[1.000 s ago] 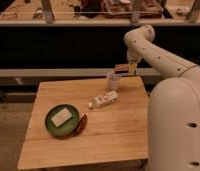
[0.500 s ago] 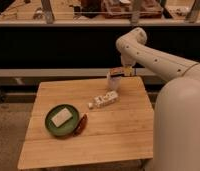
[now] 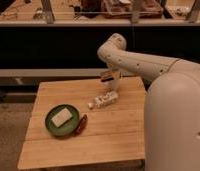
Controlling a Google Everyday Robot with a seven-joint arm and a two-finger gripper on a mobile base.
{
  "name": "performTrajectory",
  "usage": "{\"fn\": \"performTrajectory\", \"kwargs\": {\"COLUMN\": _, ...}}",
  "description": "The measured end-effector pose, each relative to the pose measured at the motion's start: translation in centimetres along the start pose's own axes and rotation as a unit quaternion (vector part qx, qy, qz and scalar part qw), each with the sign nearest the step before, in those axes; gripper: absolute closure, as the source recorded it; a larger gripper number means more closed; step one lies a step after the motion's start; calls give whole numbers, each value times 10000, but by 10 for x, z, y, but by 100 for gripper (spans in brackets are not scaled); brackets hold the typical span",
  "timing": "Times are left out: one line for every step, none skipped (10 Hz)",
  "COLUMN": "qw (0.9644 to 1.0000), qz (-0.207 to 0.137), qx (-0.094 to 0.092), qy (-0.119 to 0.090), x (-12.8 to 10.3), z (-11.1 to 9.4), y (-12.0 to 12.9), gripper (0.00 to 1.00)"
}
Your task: Place the eraser in the ceramic cup
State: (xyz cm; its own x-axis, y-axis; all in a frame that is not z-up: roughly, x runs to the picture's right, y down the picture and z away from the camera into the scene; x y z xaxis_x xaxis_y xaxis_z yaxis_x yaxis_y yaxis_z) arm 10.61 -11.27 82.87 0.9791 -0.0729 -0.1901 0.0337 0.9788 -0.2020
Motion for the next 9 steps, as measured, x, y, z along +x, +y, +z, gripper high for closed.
{"fn": "performTrajectory", "kwargs": {"qw": 10000, "qz": -59, "qx": 23, "qy": 53, "x": -1, "z": -1, "y": 1, "gripper": 100}}
{"fn": "performTrajectory", "kwargs": {"qw": 10000, "qz": 19, "qx": -14, "qy": -7, "x": 0, "z": 0, "y": 0, "gripper": 100}}
{"fn": "performTrajectory", "kwargs": {"qw": 9994, "qz": 200, "qx": -153, "qy": -222, "x": 5, "z": 2, "y": -7, "gripper": 100}}
{"fn": "performTrajectory", "kwargs": {"qw": 9978, "qz": 401, "qx": -326, "qy": -427, "x": 16, "z": 6, "y": -15, "gripper": 100}}
{"fn": "performTrajectory", "kwargs": {"qw": 9945, "qz": 635, "qx": -516, "qy": -649, "x": 31, "z": 13, "y": -25, "gripper": 100}}
{"fn": "performTrajectory", "kwargs": {"qw": 9928, "qz": 727, "qx": -599, "qy": -744, "x": 37, "z": 17, "y": -31, "gripper": 100}}
{"fn": "performTrajectory", "kwargs": {"qw": 9916, "qz": 754, "qx": -683, "qy": -795, "x": 36, "z": 20, "y": -36, "gripper": 100}}
{"fn": "performTrajectory", "kwargs": {"qw": 9913, "qz": 704, "qx": -793, "qy": -780, "x": 31, "z": 30, "y": -44, "gripper": 100}}
{"fn": "performTrajectory", "kwargs": {"qw": 9919, "qz": 641, "qx": -842, "qy": -707, "x": 27, "z": 35, "y": -44, "gripper": 100}}
